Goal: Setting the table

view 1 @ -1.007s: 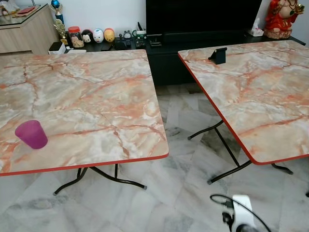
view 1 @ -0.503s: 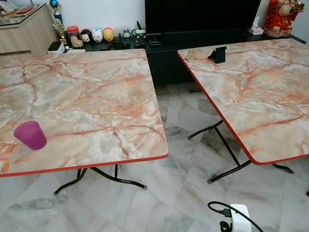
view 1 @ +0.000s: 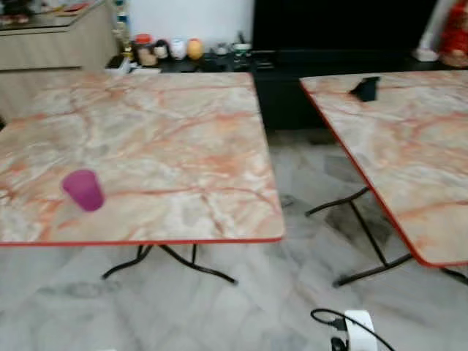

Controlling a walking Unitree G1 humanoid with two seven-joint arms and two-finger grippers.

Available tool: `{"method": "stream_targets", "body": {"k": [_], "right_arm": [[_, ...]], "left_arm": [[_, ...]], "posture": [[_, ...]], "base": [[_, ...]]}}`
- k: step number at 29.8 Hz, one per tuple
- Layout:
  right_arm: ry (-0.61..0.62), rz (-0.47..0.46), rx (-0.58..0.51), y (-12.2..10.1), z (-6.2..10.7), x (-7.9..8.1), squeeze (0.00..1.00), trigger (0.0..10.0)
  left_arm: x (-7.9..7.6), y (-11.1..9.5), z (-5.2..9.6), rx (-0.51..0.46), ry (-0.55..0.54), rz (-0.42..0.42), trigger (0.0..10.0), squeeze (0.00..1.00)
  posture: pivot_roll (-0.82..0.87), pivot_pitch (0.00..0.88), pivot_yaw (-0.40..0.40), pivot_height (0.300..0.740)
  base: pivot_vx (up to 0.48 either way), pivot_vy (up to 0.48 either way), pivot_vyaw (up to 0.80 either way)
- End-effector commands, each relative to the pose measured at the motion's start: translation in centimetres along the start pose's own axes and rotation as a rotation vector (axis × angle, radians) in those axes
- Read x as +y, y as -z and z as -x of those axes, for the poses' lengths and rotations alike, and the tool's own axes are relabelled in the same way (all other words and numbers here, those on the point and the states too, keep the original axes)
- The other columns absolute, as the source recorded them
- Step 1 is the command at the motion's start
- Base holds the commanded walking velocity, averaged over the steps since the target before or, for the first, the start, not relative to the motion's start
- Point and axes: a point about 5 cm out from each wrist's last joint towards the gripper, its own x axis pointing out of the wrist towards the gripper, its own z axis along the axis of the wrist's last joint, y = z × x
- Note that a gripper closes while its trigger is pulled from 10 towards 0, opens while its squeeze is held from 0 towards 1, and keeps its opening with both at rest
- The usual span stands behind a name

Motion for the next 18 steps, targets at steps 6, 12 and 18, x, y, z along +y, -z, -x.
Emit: {"method": "stream_targets", "body": {"k": [6, 12, 18], "right_arm": [[0.008, -0.025, 0.017, 0.76, 0.17, -0.35, 0.00, 10.0], [0.006, -0.034, 0.011, 0.58, 0.14, -0.32, 0.00, 10.0], [0.007, -0.034, 0.010, 0.49, 0.12, -0.37, 0.00, 10.0]], "left_arm": [[-0.18, 0.05, -0.03, 0.008, 0.005, -0.001, 10.0, 0.00], [-0.18, 0.00, -0.04, 0.007, 0.004, 0.003, 10.0, 0.00], [-0.18, -0.04, -0.05, 0.006, 0.004, 0.006, 10.0, 0.00]], "posture": [[-0.05, 0.000, 0.033, 0.732], [-0.04, 0.000, 0.031, 0.732], [-0.04, 0.000, 0.030, 0.732]], "base": [[0.000, 0.283, 0.00], [0.000, 0.282, 0.00], [0.000, 0.284, 0.00]]}}
